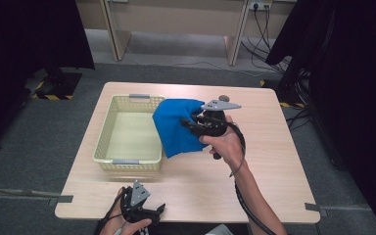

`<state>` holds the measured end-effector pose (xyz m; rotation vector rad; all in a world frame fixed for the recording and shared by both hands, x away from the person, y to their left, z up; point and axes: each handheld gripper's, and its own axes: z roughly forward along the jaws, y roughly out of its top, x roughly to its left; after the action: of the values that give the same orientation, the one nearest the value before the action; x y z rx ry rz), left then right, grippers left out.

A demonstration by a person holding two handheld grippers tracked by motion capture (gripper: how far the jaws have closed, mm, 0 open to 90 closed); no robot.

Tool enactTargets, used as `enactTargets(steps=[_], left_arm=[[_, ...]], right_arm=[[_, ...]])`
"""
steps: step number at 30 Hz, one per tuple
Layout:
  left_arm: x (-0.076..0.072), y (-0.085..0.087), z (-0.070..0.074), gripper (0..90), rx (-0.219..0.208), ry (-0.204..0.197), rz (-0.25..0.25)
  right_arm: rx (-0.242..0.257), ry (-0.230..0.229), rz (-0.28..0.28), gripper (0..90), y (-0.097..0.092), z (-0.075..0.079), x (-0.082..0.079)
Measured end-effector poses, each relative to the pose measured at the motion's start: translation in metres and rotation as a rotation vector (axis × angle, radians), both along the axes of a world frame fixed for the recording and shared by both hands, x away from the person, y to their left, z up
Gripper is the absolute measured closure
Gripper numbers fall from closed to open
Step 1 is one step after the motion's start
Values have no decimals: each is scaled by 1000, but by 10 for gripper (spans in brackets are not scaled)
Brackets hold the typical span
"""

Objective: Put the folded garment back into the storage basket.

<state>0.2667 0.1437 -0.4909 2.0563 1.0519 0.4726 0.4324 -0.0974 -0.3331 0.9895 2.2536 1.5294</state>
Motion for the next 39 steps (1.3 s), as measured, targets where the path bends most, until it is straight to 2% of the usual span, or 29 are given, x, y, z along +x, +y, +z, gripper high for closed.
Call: enactTargets(steps=[12, 39], left_arm=[[0, 0, 0, 13, 0, 1, -1], [0, 0, 0, 13, 1, 1, -2]], right_arm=[[-21, 19, 16, 688, 33, 0, 12], [-34, 67, 24, 688, 90, -2, 33]])
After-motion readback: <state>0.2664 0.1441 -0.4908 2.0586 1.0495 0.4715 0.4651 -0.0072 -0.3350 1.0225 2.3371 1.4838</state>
